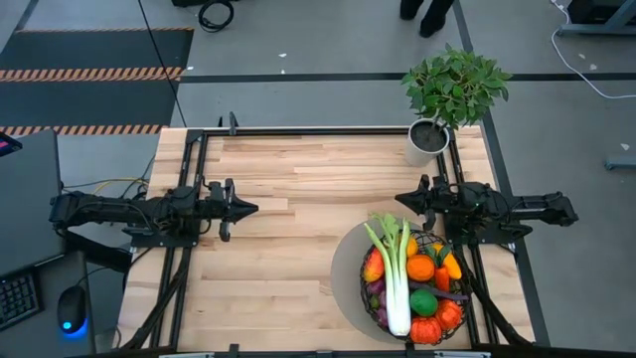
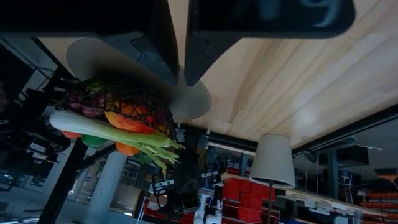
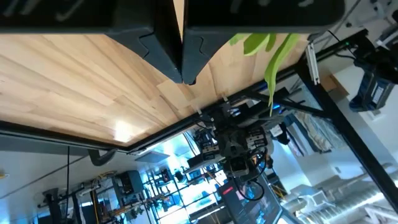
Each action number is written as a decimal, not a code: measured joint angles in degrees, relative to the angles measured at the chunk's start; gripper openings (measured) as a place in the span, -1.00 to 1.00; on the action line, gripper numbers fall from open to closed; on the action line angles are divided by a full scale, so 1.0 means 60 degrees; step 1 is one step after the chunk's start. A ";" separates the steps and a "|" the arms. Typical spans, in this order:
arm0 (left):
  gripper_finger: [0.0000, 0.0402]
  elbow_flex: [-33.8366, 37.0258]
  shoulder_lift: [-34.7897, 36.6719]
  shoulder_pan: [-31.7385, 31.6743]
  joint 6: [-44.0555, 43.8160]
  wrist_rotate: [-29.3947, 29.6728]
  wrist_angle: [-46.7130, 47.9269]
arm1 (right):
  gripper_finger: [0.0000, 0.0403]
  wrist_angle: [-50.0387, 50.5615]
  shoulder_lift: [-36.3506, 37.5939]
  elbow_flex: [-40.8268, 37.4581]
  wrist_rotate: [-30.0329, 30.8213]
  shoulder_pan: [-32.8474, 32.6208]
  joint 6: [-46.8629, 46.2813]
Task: Build produce basket
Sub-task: Return to Home Position
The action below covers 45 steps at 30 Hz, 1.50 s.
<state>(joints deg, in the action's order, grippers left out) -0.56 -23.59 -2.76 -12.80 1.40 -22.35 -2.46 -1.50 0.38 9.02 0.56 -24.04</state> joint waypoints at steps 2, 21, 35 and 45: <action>-0.83 -0.0003 -0.0004 0.0000 0.0007 0.0001 0.0000 | -0.94 0.0000 0.0000 0.0000 -0.0005 0.0000 0.0015; -0.82 -0.0003 -0.0004 0.0000 0.0001 0.0004 -0.0004 | -0.92 -0.0007 0.0000 0.0000 -0.0019 0.0000 0.0008; -0.83 -0.0003 -0.0003 0.0000 0.0000 0.0002 -0.0004 | -0.91 -0.0008 0.0000 0.0000 -0.0039 0.0000 0.0008; -0.88 -0.0001 -0.0003 0.0000 0.0005 0.0005 -0.0007 | -0.92 -0.0010 0.0000 0.0000 -0.0038 0.0000 0.0006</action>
<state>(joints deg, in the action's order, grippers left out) -0.56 -23.61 -2.76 -12.77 1.43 -22.39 -2.52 -1.50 0.38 8.80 0.56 -24.00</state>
